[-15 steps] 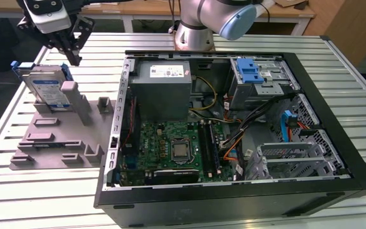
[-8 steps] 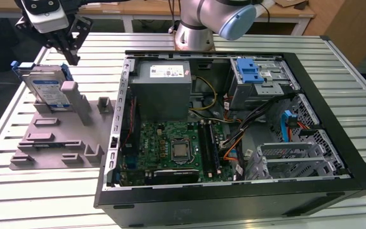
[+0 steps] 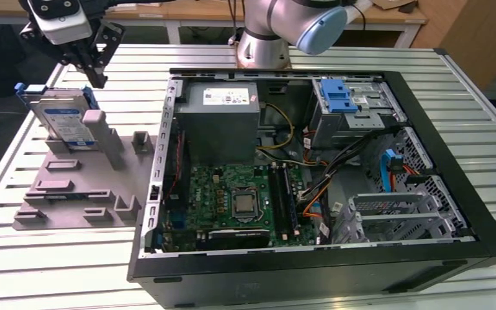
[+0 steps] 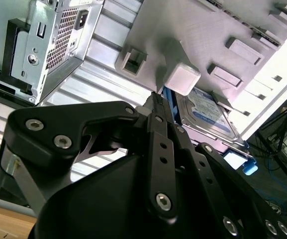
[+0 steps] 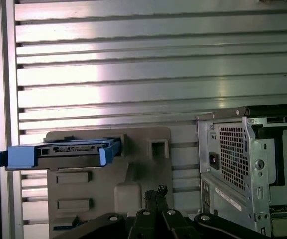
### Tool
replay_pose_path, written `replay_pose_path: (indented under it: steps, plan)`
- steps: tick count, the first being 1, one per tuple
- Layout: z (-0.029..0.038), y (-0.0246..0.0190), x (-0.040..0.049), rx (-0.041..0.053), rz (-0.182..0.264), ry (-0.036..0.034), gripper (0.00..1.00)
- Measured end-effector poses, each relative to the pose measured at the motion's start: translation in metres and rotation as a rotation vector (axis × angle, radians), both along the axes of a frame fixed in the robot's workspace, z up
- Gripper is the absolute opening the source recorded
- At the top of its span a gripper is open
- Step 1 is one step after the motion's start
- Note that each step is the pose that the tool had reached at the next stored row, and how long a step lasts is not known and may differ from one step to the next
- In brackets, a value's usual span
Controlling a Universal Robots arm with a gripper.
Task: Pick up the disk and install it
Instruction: 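Reach for the disk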
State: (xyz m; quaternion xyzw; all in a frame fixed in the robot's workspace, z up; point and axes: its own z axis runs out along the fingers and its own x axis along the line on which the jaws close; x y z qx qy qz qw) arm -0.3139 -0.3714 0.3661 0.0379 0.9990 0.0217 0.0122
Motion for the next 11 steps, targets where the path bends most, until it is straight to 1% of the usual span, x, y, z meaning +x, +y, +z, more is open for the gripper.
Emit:
replay_pose_path:
  steps: [4,11]
  plan:
    - [-0.0002,0.0006,-0.0021,0.0,0.0,0.0003,0.11]
    - [-0.0011,0.0062,-0.0131,0.0,0.0,0.0003,0.11]
